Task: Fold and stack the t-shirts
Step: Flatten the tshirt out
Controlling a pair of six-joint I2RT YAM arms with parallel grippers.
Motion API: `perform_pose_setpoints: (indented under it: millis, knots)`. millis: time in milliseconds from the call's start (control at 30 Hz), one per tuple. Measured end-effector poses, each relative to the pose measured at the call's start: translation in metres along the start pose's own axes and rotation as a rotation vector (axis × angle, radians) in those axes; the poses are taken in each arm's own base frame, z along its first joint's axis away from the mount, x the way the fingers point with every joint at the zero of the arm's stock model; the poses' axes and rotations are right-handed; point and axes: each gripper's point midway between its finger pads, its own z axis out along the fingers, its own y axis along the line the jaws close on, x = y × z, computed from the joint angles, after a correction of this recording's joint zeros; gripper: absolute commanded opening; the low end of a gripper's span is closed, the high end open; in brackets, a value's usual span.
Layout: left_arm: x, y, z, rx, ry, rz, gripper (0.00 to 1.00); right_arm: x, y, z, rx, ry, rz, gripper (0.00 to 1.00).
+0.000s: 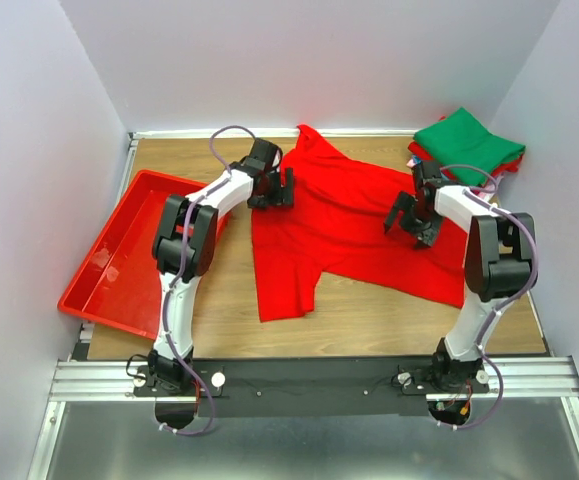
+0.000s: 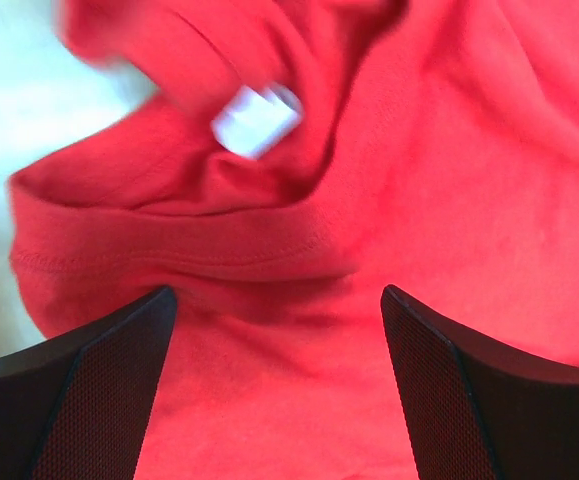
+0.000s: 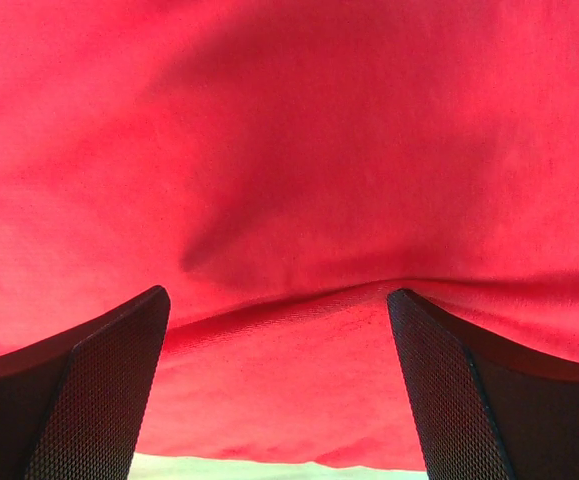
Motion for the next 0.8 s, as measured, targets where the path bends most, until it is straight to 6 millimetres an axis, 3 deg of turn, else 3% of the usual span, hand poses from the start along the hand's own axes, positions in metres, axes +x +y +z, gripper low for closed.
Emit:
perform_pose_setpoints:
  millis: [267,500,600,733,800]
  knots:
    - [-0.046,0.006,0.02,-0.011,-0.037,0.026,0.92,-0.037,0.023,0.01,-0.019,-0.039,0.001,0.96]
    - [-0.058,0.005,0.016,-0.016,-0.051,0.055,0.92,-0.05,0.032,0.012,-0.04,-0.055,-0.014,0.96]
    - [-0.059,0.002,0.003,-0.02,-0.065,0.069,0.92,-0.05,0.033,0.01,-0.046,-0.056,-0.019,0.96]
    - [-0.051,-0.006,-0.038,-0.036,-0.097,0.094,0.92,-0.049,0.032,0.003,-0.054,-0.067,-0.023,0.97]
    - [-0.041,-0.016,-0.07,-0.036,-0.135,0.117,0.92,-0.046,0.03,-0.009,-0.062,-0.082,-0.022,0.97]
